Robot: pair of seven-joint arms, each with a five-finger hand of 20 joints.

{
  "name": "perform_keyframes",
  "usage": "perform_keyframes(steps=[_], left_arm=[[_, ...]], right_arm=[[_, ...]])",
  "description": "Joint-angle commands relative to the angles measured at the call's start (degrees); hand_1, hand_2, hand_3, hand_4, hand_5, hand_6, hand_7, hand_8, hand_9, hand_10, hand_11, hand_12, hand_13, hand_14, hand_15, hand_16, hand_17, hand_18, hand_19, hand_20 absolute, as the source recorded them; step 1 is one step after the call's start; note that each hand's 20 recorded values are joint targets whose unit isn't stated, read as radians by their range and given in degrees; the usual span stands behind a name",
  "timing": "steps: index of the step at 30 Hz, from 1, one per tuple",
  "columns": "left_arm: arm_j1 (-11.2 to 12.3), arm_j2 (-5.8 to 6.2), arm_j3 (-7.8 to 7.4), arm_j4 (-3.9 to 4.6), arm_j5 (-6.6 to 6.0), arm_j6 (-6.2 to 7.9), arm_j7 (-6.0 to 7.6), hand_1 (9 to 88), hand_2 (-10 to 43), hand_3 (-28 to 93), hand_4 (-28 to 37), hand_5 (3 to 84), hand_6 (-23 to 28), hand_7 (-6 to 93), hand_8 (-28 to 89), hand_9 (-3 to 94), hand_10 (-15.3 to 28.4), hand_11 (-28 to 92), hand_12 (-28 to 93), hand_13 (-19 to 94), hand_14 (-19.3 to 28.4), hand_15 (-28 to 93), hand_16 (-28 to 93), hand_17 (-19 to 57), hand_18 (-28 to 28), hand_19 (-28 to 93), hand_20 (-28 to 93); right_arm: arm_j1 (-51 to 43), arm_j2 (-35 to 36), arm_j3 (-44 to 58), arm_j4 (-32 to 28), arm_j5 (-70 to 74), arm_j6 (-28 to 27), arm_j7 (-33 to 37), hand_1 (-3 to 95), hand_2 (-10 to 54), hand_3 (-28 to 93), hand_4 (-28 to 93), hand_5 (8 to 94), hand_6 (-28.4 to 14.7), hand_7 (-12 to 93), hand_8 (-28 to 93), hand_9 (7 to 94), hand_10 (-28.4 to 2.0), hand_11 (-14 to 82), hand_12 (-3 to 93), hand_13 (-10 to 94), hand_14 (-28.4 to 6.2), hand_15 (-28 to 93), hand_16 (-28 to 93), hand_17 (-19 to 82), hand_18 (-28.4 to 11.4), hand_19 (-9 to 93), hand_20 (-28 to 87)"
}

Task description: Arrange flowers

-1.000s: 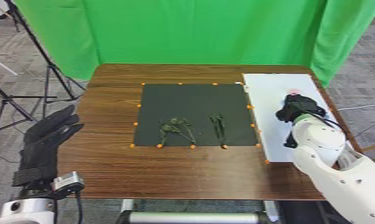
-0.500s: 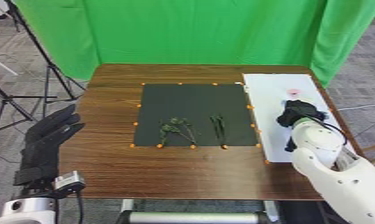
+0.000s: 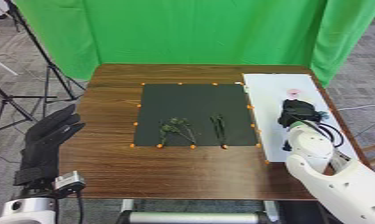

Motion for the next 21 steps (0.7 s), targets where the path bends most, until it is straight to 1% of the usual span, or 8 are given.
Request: perform_keyframes(steps=[1, 3, 6, 10, 13, 16, 18, 21], left_arm=[[0.5, -1.0, -0.24, 0.0, 0.63, -0.72, -0.25, 26.7, 6.3, 84, -17.2, 38.8, 9.5, 16.3, -11, 32.4, 19.1, 37, 6, 23, 26.0, 63, -17, -9.9, 21.2, 59, 2], [0.7, -1.24, -0.52, -0.06, 0.85, -0.79, -0.39, 26.7, 6.2, 84, -17.1, 38.8, 9.5, 16.3, -11, 32.4, 19.1, 37, 6, 23, 26.1, 63, -17, -9.9, 21.2, 59, 2], [1.5, -1.12, -0.99, -0.1, 0.16, -0.21, 0.24, 26.7, 6.3, 84, -17.3, 38.8, 9.5, 16.4, -11, 32.4, 19.1, 37, 6, 23, 26.1, 63, -17, -9.9, 21.2, 59, 2], [3.6, -0.3, -2.52, 0.22, -1.86, 1.26, 1.15, 26.6, 6.3, 84, -17.2, 38.7, 9.4, 16.4, -11, 32.4, 19.0, 37, 6, 23, 26.1, 63, -17, -9.9, 21.2, 59, 2], [6.0, 0.59, -3.94, 0.06, -4.15, 3.2, 3.45, 26.5, 6.2, 84, -17.3, 38.8, 9.5, 16.3, -11, 32.3, 19.0, 37, 6, 23, 26.1, 63, -17, -9.9, 21.2, 58, 2], [7.8, 0.92, -5.23, -0.01, -5.73, 4.44, 4.87, 26.6, 6.2, 84, -17.4, 38.8, 9.5, 16.4, -11, 32.4, 19.1, 37, 6, 23, 26.1, 63, -17, -9.9, 21.2, 58, 2], [8.6, 0.87, -5.88, -0.03, -5.93, 4.74, 4.96, 26.6, 6.2, 84, -17.5, 38.9, 9.5, 16.5, -11, 32.5, 19.0, 37, 6, 23, 26.1, 63, -17, -9.9, 21.1, 58, 2], [8.6, 1.2, -5.76, 0.16, -6.73, 5.16, 5.75, 26.4, 6.0, 84, -17.5, 39.0, 9.5, 16.4, -11, 33.0, 19.2, 37, 6, 23, 26.2, 63, -17, -9.9, 21.2, 58, 2]], right_arm=[[1.3, 2.5, -2.5, 0.7, -3.4, 5.5, 0.5, 55.6, -5.0, 74, -28, 76.5, -2.6, 28, 6, 86.0, -7.1, 24.2, 32.1, 82, -3.5, 64, 19, 46, -16.2, 93, -20], [1.8, 3.2, -3.4, 0.1, -3.8, 7.7, 0.5, 55.7, -5.1, 74, -28, 77.2, -2.4, 27, 6, 86.6, -6.9, 24.6, 32.2, 83, -3.2, 64, 19, 46, -16.1, 93, -19], [2.6, 2.9, -3.4, -1.3, -5.0, 8.9, -0.9, 55.5, -5.4, 75, -28, 77.8, -2.2, 27, 7, 87.1, -7.1, 25.1, 32.0, 84, -3.0, 64, 19, 46, -16.0, 93, -19], [5.2, 3.5, -6.1, -4.1, -5.3, 11.5, -2.7, 55.3, -5.8, 75, -28, 78.3, -2.1, 26, 7, 87.6, -7.2, 25.6, 31.9, 84, -3.0, 64, 20, 46, -16.0, 93, -19], [6.9, 2.8, -7.9, -6.3, -6.2, 12.3, -5.0, 55.2, -5.9, 75, -28, 79.0, -2.2, 26, 7, 87.7, -7.2, 25.7, 31.9, 84, -2.8, 64, 20, 46, -16.0, 93, -19], [8.5, 1.2, -9.2, -8.1, -5.6, 12.8, -8.0, 55.1, -5.9, 76, -28, 79.2, -2.1, 26, 8, 87.8, -7.2, 25.9, 31.9, 85, -2.7, 64, 20, 46, -16.0, 93, -19], [8.9, -1.1, -9.2, -8.7, -5.9, 12.2, -10.5, 54.9, -6.0, 76, -28, 79.2, -2.1, 25, 8, 87.8, -7.2, 26.1, 31.9, 85, -2.6, 63, 20, 46, -16.0, 93, -19], [11.1, -2.6, -12.5, -9.2, -6.4, 12.9, -12.3, 54.6, -6.1, 76, -28, 79.4, -2.2, 25, 8, 87.8, -7.2, 26.2, 31.9, 85, -2.6, 63, 20, 46, -16.0, 93, -19]])
